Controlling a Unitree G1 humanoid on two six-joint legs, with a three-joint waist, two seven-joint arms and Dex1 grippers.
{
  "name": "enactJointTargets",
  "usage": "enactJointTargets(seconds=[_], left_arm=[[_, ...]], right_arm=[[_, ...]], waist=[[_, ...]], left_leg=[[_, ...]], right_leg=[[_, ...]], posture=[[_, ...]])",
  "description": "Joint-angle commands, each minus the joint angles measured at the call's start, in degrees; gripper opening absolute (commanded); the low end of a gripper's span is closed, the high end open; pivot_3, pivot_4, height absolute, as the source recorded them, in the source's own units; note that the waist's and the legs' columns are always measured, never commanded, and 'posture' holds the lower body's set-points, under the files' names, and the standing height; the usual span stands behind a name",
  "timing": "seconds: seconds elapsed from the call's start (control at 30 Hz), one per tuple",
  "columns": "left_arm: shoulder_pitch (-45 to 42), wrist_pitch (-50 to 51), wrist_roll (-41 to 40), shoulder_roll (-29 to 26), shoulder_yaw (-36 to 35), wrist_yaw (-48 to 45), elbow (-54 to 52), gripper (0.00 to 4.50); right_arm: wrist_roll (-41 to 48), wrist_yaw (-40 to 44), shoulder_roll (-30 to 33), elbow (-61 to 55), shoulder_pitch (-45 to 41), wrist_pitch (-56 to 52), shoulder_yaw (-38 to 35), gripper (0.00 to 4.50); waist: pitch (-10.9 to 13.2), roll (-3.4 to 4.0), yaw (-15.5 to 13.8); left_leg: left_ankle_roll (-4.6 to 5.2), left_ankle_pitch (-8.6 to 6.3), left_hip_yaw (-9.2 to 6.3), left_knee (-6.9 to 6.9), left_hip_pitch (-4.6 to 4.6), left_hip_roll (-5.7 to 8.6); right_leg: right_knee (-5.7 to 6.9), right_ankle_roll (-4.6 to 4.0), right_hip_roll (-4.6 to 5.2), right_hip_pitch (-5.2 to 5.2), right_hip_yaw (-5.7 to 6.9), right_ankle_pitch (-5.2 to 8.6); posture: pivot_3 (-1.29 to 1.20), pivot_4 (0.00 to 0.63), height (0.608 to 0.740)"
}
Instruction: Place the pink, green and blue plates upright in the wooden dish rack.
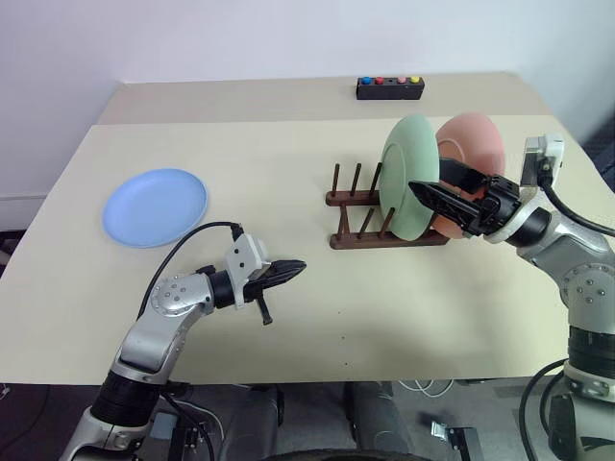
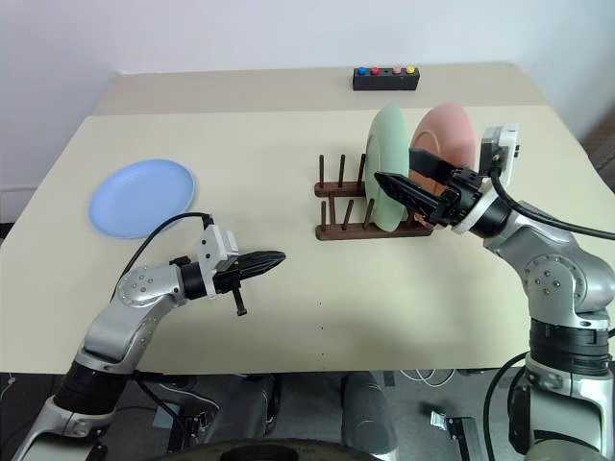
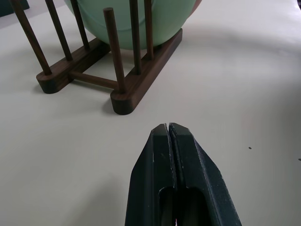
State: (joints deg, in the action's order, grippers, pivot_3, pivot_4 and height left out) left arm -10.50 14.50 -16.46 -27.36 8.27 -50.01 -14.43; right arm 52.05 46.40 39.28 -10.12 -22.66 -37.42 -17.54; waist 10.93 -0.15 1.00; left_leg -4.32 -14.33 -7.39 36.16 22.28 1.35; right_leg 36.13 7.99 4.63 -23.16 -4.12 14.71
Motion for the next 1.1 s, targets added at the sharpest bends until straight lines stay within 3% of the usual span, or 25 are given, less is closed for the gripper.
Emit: enactJointTargets(seconds=[0.03,0.53,0.63,0.87,0.97,1.1], left_arm=[[-0.9,-0.29,-0.79,0.03,0.04,-0.16,-2.11,0.0],[-1.36,0.62,-1.54,-0.5,-3.26,1.69,-1.29,0.0],[-3.11,4.07,-4.11,-0.56,-8.25,4.66,0.1,0.89],[-7.69,4.1,-2.7,-1.27,-19.99,16.21,5.93,4.46],[-11.87,6.86,2.31,-2.2,-23.74,27.17,12.17,4.49],[-15.85,10.61,4.48,-3.68,-28.1,35.9,17.87,4.49]], right_arm=[[-1.44,-0.24,1.87,-3.69,-1.84,1.9,-1.53,4.46],[-15.58,1.61,8.6,-7.99,-8.61,14.08,0.24,4.46],[-20.9,2.74,9.4,-10.03,-11.15,17.74,5.19,4.5],[-32.97,2.82,3.66,-12.59,-15.28,23.87,20.94,4.5],[-42.04,2.29,1.55,-9.6,-14.92,29.65,27.57,4.5],[-46.69,1.77,-1.53,-7.08,-14.27,32.94,31.29,4.5]], waist=[[0.0,0.0,0.01],[0.0,0.0,0.07],[0.01,0.0,0.14],[0.03,-0.05,0.26],[0.04,-0.15,-0.22],[0.08,-0.32,0.02]], left_leg=[[0.0,0.0,0.0,0.0,0.0,0.0],[0.0,0.0,0.0,-0.01,0.01,0.0],[0.0,0.0,0.0,-0.02,0.01,-0.01],[-0.01,0.0,0.0,-0.02,0.01,-0.04],[-0.02,0.01,-0.03,-0.01,0.04,0.0],[-0.03,0.02,-0.08,-0.02,0.06,0.0]], right_leg=[[0.0,0.0,0.0,0.0,0.0,0.0],[-0.01,0.0,0.0,-0.02,0.0,0.0],[0.0,0.0,0.0,-0.05,0.01,0.0],[0.0,0.0,0.0,-0.07,0.05,0.0],[-0.02,0.01,0.04,-0.08,0.06,-0.01],[-0.01,0.01,0.03,-0.1,0.11,-0.01]], posture=[[0.0,0.15,0.74],[0.0,0.15,0.74],[0.0,0.15,0.74],[0.0,0.15,0.74],[0.0,0.15,0.74],[0.0,0.15,0.74]])
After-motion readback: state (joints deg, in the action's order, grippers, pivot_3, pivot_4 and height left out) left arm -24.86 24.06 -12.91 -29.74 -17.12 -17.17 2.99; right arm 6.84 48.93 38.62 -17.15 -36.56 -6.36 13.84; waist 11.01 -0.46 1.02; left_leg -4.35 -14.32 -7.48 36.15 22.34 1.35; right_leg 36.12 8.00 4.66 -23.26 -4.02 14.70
